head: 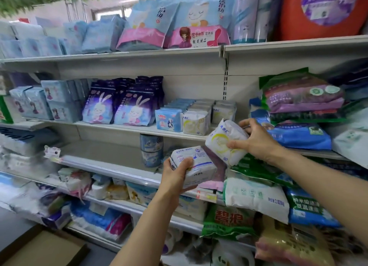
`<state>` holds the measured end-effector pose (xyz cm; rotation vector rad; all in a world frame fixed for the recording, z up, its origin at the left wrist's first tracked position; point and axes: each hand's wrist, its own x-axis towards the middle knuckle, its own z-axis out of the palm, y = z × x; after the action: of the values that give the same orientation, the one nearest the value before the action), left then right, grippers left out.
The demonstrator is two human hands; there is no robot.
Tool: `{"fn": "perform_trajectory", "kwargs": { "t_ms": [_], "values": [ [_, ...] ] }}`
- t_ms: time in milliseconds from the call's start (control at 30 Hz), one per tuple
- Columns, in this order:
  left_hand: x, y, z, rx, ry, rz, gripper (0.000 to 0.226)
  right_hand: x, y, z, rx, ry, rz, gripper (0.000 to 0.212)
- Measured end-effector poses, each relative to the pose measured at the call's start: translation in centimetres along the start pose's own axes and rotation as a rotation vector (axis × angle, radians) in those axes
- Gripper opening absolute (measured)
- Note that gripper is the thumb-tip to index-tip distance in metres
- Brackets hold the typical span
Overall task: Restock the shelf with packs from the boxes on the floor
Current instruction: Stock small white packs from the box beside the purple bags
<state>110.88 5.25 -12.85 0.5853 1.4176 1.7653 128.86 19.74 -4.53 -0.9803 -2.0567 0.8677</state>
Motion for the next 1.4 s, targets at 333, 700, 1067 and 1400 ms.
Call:
{"fn": "perform_trajectory", "kwargs": {
  "t_ms": [333, 700, 1067, 1400],
  "values": [
    [7.2, 1.7, 1.9, -0.07, -0.006, 0.04, 0.062, 12.1, 3.2, 1.0, -0.519, 0.049, -0.123, 0.064],
    [11.3, 1.5, 3.0, -0.054, -0.145, 0.024, 0.067, 17.1, 7.3, 2.7, -0.625, 0.098, -0.223, 0.047],
    [13.4, 2.5, 2.7, -0.034, -0.221, -0.018, 0.071, 19.2, 6.0, 3.5, -0.796, 0.074, -0.15, 0.047],
    [13.5, 3.0, 1.7, -0.002, -0.287, -0.016, 0.071, 18.6, 5.5, 3.1, -0.981, -0.016, -0.122, 0.062]
  ]
}}
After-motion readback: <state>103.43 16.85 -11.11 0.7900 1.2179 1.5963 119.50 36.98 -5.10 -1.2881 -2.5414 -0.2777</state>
